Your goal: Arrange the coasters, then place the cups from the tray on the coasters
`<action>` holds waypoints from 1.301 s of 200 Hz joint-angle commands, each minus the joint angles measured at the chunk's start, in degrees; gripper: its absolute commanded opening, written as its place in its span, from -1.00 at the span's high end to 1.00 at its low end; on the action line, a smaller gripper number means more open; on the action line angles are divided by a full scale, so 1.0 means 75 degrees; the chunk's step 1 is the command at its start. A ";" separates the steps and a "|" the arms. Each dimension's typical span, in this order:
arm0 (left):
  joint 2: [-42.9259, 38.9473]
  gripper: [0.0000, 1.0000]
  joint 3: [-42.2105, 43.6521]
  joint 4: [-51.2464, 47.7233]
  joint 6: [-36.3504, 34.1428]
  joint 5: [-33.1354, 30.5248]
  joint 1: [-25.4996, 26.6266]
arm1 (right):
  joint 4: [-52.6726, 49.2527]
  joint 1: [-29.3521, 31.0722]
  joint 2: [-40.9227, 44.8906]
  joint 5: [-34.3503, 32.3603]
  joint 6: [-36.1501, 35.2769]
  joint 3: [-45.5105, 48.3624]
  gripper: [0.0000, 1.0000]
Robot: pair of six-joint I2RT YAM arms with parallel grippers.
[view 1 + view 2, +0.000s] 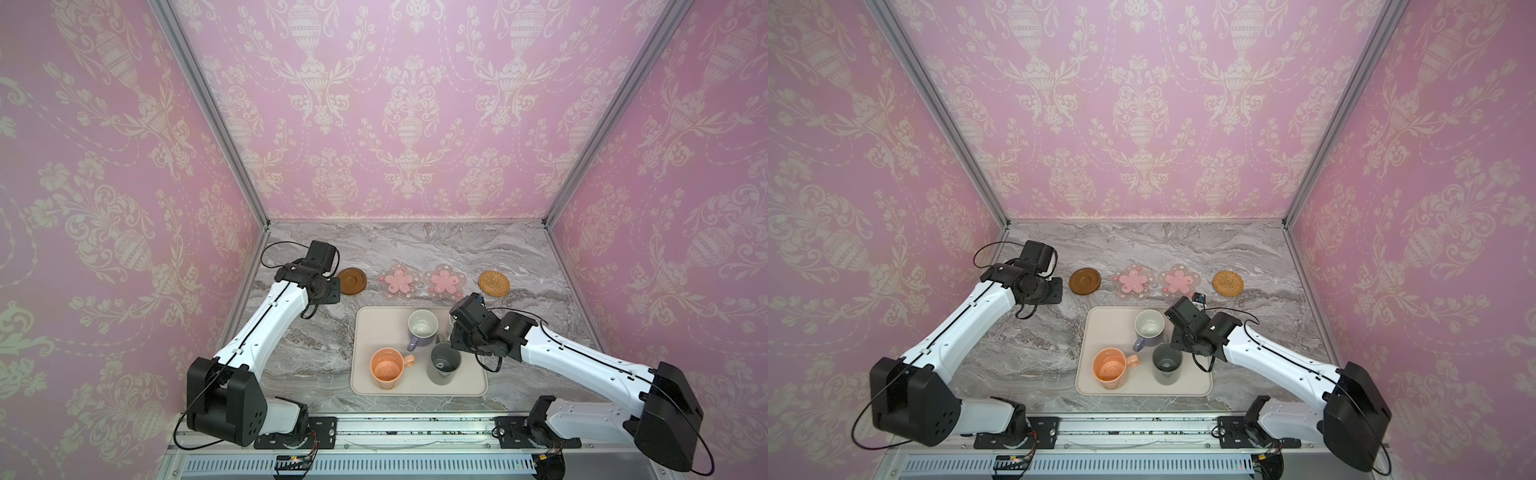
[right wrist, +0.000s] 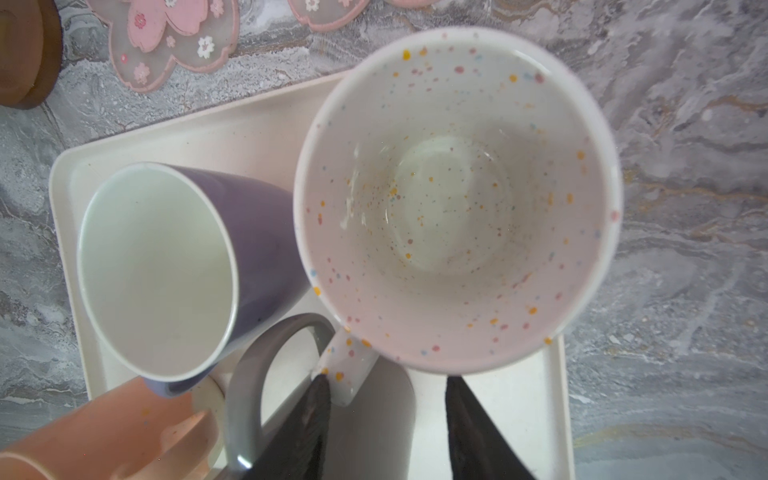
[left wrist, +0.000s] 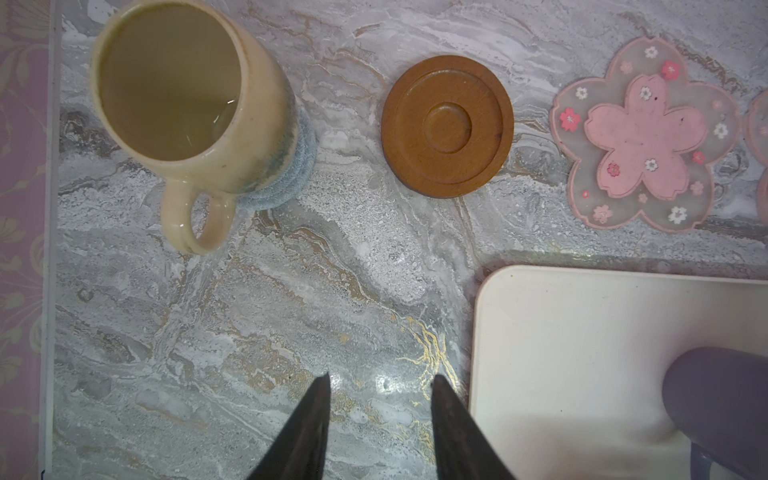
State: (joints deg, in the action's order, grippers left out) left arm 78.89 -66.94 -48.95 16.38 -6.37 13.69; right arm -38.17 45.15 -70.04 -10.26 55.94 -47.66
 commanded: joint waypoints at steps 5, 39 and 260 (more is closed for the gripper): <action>0.0165 0.14 0.0100 -0.0024 -0.0151 -0.0191 0.0038 | 0.0118 0.0063 -0.0083 -0.0067 0.0492 -0.0102 0.06; 0.0314 0.14 0.0112 0.0033 -0.0224 -0.0171 0.0042 | 0.0284 0.0101 -0.0222 -0.0203 0.0901 -0.0011 0.05; 0.0274 0.14 0.0042 -0.0013 -0.0040 -0.0118 0.0038 | -0.1343 0.0180 0.0379 -0.1048 0.0628 0.0575 0.06</action>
State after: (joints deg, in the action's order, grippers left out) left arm 81.23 -66.32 -48.01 15.75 -6.76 13.69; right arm -44.88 46.17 -69.36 -15.33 62.26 -44.77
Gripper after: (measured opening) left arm 0.429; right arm 0.471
